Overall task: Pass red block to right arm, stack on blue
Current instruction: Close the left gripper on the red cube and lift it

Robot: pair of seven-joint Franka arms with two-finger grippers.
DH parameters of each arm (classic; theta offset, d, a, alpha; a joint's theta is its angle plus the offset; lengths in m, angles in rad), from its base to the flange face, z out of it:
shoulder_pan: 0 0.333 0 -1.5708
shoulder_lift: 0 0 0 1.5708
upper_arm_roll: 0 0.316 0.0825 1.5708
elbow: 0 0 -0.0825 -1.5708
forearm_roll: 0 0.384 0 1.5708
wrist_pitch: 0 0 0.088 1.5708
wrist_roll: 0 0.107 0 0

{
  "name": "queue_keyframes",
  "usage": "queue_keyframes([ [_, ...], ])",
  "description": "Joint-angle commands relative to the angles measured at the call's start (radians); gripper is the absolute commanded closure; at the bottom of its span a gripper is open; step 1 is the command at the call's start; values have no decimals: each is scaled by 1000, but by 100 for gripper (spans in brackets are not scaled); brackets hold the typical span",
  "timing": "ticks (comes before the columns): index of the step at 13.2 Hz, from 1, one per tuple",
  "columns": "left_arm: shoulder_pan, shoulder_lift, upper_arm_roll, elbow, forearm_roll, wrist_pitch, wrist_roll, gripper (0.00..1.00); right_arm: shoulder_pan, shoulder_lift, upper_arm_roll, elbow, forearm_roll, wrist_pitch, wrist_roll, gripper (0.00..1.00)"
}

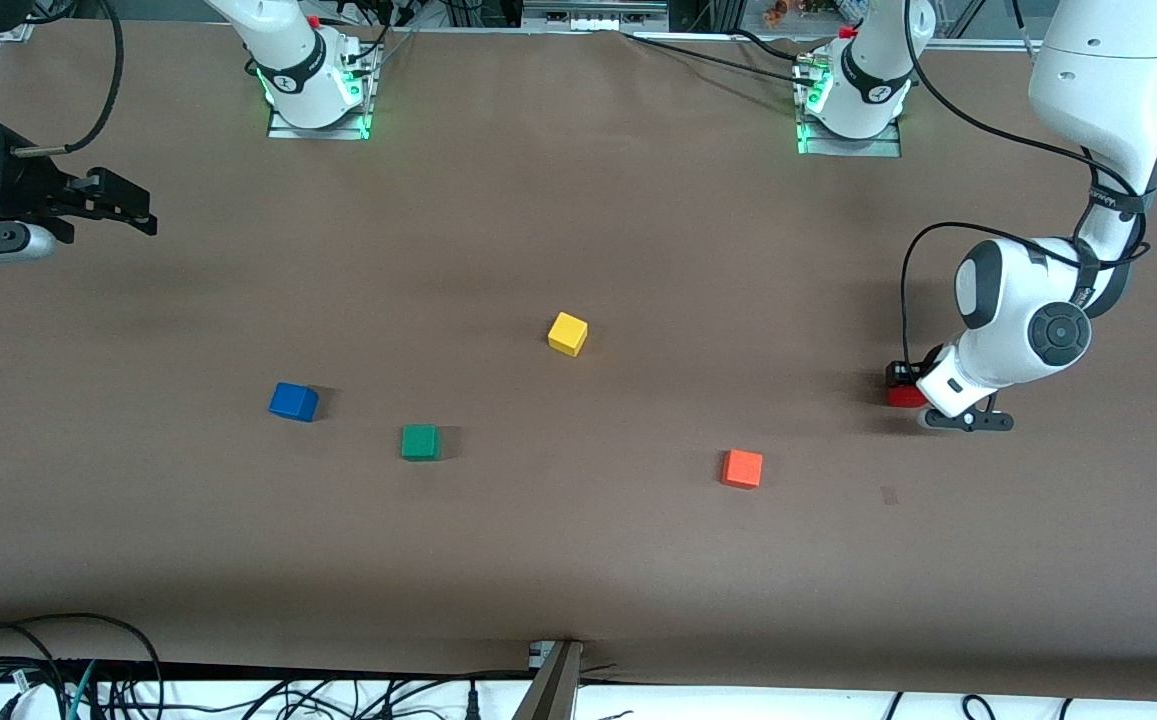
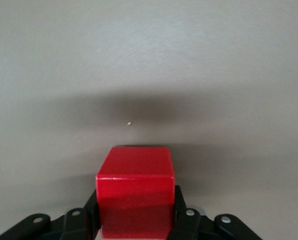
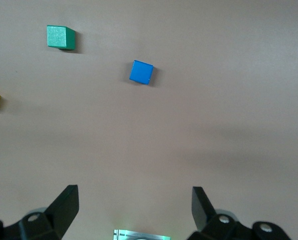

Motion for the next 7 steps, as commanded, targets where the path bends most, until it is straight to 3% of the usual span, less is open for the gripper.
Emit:
queue_keyframes([
  [1,-5,-40,7,-1,24,1,195,100,-3,-8,4,-5,1,-7,8,0],
  [3,4,-63,7,-1,46,7,326,100,-3,-10,4,-5,1,-7,6,0],
  [7,18,-98,7,-1,-24,9,570,100,-3,-8,4,-5,0,-15,6,0],
])
